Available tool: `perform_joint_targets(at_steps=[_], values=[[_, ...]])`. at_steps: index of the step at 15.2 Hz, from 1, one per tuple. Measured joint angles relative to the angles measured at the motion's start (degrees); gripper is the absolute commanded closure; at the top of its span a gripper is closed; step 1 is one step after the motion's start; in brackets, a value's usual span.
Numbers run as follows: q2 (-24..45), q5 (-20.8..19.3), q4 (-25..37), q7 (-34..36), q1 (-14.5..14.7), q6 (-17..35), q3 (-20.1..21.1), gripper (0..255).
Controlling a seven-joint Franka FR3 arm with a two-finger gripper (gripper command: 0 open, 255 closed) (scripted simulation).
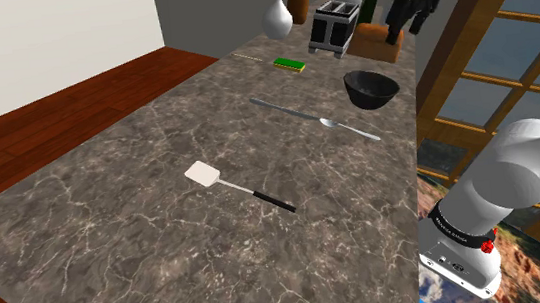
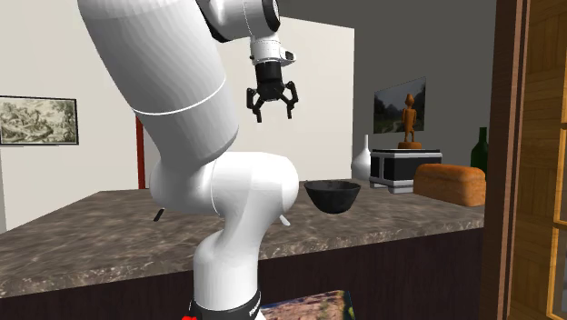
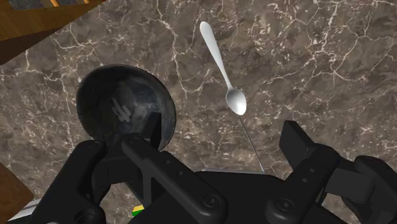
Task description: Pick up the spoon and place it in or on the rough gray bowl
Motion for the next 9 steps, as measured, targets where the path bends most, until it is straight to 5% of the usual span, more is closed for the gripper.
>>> perform_joint_targets(at_steps=[9], values=[[7.43,-1.58,-6.64,-4.2,1.31,8.21,-1.41,0]])
